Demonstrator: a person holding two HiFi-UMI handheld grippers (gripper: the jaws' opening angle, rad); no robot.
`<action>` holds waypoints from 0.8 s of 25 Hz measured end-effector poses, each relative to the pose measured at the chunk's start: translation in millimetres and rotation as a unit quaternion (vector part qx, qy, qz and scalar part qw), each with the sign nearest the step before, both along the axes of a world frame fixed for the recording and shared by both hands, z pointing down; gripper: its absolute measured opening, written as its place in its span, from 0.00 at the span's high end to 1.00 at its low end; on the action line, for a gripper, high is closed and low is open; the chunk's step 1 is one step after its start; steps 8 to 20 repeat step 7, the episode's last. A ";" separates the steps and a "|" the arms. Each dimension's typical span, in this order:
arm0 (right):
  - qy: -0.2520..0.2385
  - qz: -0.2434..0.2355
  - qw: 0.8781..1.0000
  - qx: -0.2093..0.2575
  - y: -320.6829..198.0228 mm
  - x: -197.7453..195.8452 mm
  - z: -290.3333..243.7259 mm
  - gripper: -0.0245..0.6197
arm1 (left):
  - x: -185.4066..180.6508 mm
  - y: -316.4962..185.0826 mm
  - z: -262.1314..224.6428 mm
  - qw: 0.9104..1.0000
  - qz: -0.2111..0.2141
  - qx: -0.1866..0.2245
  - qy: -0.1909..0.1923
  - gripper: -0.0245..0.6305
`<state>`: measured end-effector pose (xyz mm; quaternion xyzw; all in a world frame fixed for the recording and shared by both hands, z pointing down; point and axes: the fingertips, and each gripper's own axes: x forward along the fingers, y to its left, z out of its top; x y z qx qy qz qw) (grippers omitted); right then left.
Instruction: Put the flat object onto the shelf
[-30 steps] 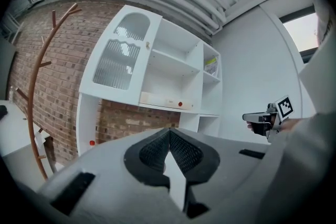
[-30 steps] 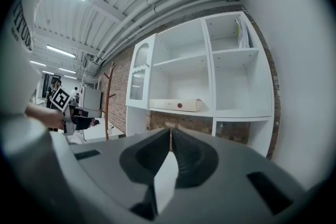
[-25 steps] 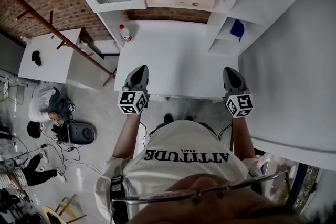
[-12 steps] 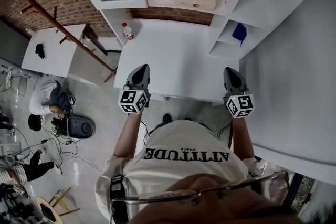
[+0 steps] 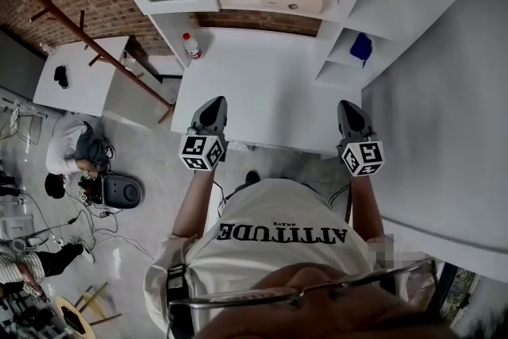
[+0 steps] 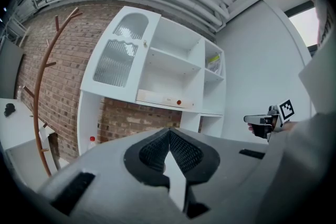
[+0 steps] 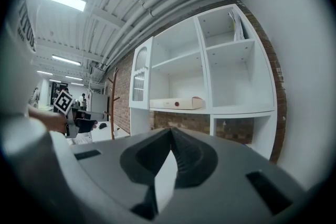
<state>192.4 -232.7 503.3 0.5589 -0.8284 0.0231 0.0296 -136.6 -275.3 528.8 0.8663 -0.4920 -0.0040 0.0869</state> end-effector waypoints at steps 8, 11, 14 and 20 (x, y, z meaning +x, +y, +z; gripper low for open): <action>-0.004 0.001 1.000 -0.002 -4.0 4.2 1.3 0.92 | 4.2 -2.3 1.5 1.000 0.000 -0.003 0.002 0.93; -0.004 0.001 1.000 -0.002 -4.0 4.2 1.3 0.92 | 4.2 -2.3 1.5 1.000 0.000 -0.003 0.002 0.93; -0.004 0.001 1.000 -0.002 -4.0 4.2 1.3 0.92 | 4.2 -2.3 1.5 1.000 0.000 -0.003 0.002 0.93; -0.004 0.001 1.000 -0.002 -4.0 4.2 1.3 0.92 | 4.2 -2.3 1.5 1.000 0.000 -0.003 0.002 0.93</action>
